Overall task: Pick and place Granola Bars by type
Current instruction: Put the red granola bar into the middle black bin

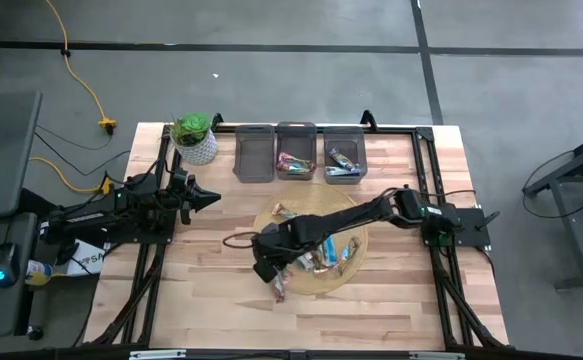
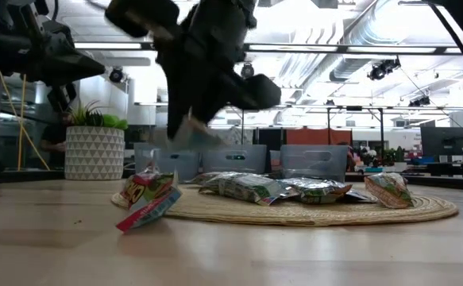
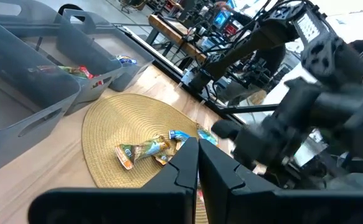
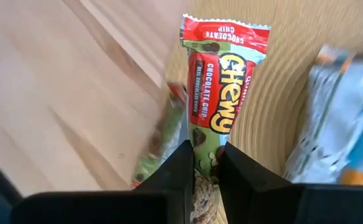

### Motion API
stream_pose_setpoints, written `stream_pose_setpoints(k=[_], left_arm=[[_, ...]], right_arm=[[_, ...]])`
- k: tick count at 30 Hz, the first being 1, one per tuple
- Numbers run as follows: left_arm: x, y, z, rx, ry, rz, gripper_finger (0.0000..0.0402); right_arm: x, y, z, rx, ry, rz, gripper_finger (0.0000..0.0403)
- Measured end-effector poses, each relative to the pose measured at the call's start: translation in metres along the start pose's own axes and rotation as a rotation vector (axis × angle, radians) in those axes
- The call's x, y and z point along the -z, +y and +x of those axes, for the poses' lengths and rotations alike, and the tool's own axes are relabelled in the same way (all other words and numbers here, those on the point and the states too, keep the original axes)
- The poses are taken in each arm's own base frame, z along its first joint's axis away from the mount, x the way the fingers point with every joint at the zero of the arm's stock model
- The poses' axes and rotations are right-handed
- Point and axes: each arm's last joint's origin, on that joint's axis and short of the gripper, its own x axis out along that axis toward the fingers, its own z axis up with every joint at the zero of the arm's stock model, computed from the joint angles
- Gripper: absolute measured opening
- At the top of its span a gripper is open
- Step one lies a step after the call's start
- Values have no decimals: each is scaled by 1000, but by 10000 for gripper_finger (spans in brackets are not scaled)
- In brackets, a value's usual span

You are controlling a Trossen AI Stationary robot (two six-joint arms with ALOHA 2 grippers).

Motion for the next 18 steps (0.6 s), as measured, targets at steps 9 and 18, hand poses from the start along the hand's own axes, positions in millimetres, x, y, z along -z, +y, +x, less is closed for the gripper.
stream_pose_setpoints(k=[9, 18], left_arm=[[0, 0, 0, 0, 0, 0, 10], [0, 0, 0, -2, -1, 0, 10]], right_arm=[[-27, 10, -68, -159, -293, -94, 48], [-53, 12, -130, -178, -681, -307, 48]])
